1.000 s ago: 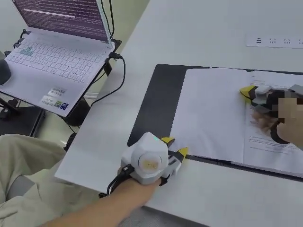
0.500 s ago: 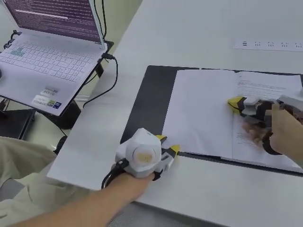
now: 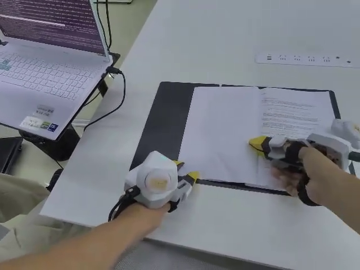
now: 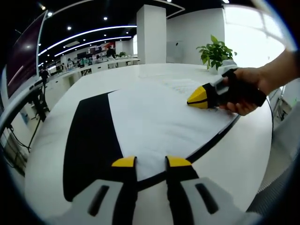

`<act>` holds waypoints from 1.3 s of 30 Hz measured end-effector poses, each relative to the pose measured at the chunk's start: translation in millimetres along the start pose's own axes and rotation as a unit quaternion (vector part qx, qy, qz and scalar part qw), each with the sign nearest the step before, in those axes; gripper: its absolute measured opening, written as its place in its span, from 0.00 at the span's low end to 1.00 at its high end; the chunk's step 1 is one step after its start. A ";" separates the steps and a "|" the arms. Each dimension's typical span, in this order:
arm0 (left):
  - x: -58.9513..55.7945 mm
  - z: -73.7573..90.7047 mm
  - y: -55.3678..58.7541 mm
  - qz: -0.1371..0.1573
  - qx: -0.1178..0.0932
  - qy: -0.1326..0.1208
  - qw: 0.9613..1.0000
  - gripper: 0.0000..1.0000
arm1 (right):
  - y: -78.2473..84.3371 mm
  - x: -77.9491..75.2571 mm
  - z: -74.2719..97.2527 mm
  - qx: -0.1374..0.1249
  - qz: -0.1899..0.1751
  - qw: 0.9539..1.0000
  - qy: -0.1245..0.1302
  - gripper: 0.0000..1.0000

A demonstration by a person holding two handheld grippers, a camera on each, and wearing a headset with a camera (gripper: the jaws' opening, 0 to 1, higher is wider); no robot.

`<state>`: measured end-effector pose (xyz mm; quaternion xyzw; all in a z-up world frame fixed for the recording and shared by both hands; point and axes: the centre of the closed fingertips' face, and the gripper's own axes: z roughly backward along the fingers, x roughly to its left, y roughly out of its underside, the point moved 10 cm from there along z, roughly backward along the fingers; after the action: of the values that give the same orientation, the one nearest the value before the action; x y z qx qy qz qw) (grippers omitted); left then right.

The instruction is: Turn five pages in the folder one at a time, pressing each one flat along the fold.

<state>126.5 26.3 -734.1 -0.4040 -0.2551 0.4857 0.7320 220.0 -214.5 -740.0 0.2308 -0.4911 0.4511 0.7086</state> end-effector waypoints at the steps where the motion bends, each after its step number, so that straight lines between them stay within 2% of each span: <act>1: 0.0 -0.1 0.0 0.000 0.000 0.000 1.000 0.22 | 4.2 -2.0 2.1 0.005 -0.002 1.000 -0.001 0.00; 10: -0.5 -0.6 -0.4 0.001 0.000 0.000 1.000 0.22 | 37.1 -9.4 21.9 0.036 -0.014 0.999 -0.007 0.00; 23: -1.0 -0.7 -1.4 0.001 0.003 -0.001 1.000 0.22 | 72.6 -17.7 44.2 0.060 -0.040 0.997 -0.014 0.00; 28: -1.3 -1.4 -5.3 0.011 0.016 -0.006 1.000 0.21 | 83.5 -9.5 56.1 0.060 -0.043 0.997 -0.023 0.00; 30: -0.1 -2.1 -7.4 0.019 0.023 -0.009 1.000 0.20 | 85.5 -2.4 62.3 0.062 -0.028 0.997 -0.026 0.00; 32: -1.8 -0.8 -11.2 0.023 0.047 -0.001 0.999 0.22 | 84.9 6.5 71.6 0.053 0.001 0.998 -0.031 0.00; 33: -3.0 0.4 -12.6 0.022 0.059 0.003 0.998 0.24 | 84.0 12.9 78.6 0.040 0.017 0.999 -0.025 0.00; 34: -4.1 2.8 -13.9 0.012 0.074 0.004 0.997 0.24 | 83.2 17.6 83.4 0.036 0.036 0.998 -0.026 0.00; 35: -6.6 5.1 -17.6 0.003 0.069 0.005 0.998 0.24 | 81.6 22.3 88.4 0.027 0.050 0.998 -0.026 0.00; 36: -8.8 8.2 -20.5 0.004 0.063 0.008 0.998 0.25 | 78.8 29.9 97.1 0.008 0.073 0.997 -0.026 0.00; 38: -11.4 17.4 -28.9 0.012 0.055 0.009 0.998 0.27 | 74.8 40.3 109.1 -0.008 0.094 0.995 -0.033 0.00; 39: -13.5 24.1 -35.6 0.013 0.041 0.011 0.999 0.29 | 70.5 45.7 119.1 -0.022 0.108 0.994 -0.028 0.00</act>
<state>120.7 15.0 -690.9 -0.3823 -0.2214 0.5008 0.7443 105.9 -253.0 -657.8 0.1732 -0.5428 0.5071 0.6467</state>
